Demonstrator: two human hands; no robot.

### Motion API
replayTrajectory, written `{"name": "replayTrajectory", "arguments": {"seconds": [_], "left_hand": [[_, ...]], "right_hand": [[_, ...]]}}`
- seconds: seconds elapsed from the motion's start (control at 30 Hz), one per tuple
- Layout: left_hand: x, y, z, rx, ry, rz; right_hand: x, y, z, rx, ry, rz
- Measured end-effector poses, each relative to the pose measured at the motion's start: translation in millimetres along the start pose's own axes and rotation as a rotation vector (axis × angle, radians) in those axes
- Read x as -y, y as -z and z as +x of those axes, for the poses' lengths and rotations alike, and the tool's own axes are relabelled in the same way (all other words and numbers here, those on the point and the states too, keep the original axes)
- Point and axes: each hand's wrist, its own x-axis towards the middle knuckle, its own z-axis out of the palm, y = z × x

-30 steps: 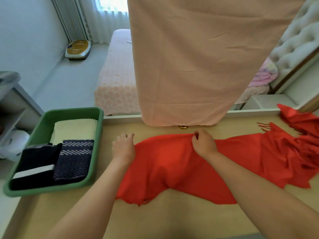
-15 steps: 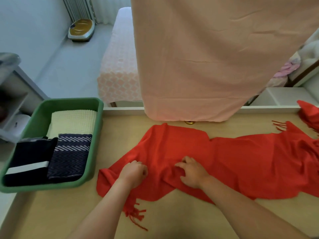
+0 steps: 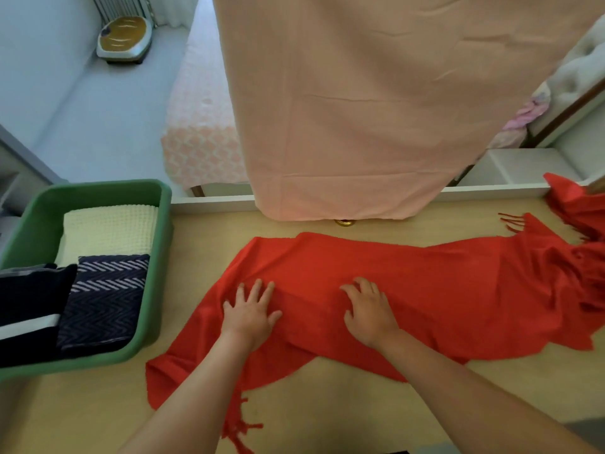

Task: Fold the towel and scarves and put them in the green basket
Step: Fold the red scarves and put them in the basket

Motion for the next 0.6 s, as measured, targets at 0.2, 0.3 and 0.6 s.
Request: {"name": "replayTrajectory", "arguments": {"seconds": [0.2, 0.3, 0.6], "left_hand": [[10.7, -9.0, -14.9, -0.393, -0.178, 0.046], [0.2, -21.2, -27.3, -0.335, -0.441, -0.040], [36.3, -51.5, -63.4, -0.248, -0.297, -0.270]], "right_hand": [[-22.7, -6.7, -28.7, -0.053, 0.009, 0.032], [-20.4, -14.3, -46.9, 0.111, 0.084, 0.075], [-13.5, -34.9, -67.0, 0.101, 0.047, 0.074]]}}
